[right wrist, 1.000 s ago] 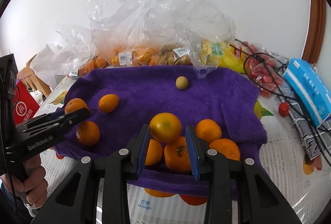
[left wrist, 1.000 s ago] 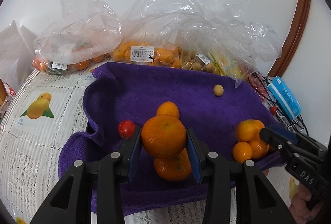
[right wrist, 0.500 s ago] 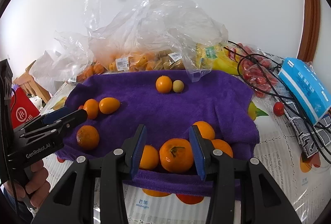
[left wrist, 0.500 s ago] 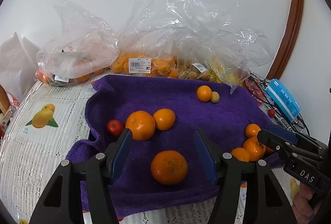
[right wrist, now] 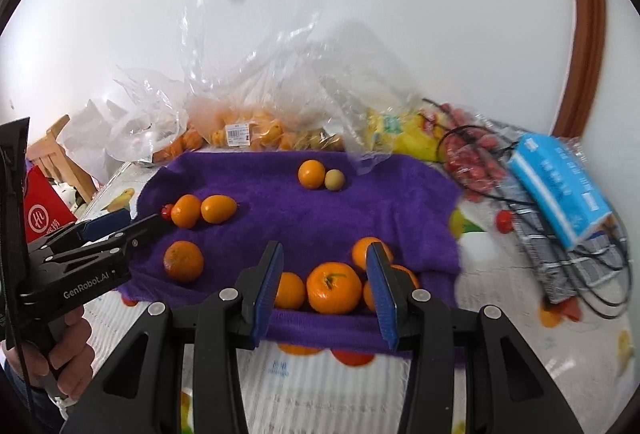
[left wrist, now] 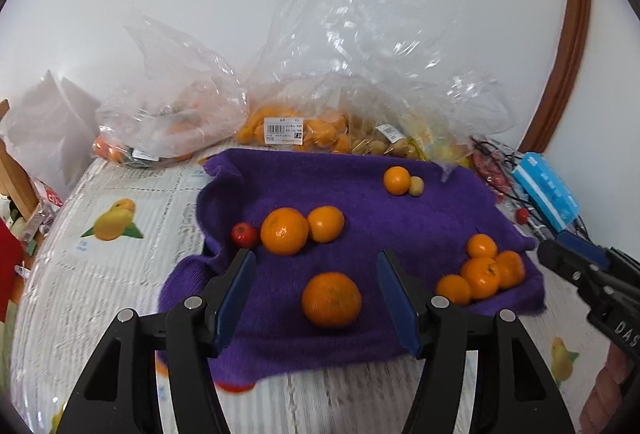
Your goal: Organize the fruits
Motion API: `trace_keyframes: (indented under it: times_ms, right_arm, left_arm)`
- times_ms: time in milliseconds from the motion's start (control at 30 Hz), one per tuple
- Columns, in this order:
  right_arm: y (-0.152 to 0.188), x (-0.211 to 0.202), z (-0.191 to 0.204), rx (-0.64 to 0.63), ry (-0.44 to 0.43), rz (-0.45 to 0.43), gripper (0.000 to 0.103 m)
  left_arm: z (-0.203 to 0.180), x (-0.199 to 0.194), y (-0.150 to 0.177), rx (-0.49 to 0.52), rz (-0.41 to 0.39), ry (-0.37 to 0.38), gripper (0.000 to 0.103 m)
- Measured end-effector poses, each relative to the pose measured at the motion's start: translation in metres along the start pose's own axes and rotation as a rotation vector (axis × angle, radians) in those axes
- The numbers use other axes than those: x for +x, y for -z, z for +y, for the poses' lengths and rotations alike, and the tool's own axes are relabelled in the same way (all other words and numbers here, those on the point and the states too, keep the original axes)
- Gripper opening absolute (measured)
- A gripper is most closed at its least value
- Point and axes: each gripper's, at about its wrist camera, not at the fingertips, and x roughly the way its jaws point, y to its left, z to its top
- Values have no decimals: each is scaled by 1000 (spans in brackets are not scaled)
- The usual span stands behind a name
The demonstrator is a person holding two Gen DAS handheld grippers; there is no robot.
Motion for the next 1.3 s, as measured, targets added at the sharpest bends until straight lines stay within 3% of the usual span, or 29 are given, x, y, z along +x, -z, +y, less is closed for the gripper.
trace_keyframes:
  times_ms: [100,300,367,567,800,1000,1300]
  right_arm:
    - [1,-32,0,25,3,-20,50]
    - [8,-106,4,33,31,-79,60]
    - [13,-131,5,35,51,-102,68]
    - [37,-184,8,37,66,-79,70]
    - [68,-230,16,68,65,-123,97]
    - [81,-254,21,63,108,-138,102]
    - [94,-271,14,85,116,-139,102]
  left_arm:
    - [-4,-31,4,13,-19,5,62]
    - [-19,-96,17,66,-73,-43,74]
    - [-21,-117,22,60,-76,-29,79]
    - [-29,-165,43,62,-81,5,84]
    - [-34,-208,60,67,-91,11,94]
    - [-41,-229,72,92,-101,-3,96]
    - [-50,-239,78,91,-110,6,96]
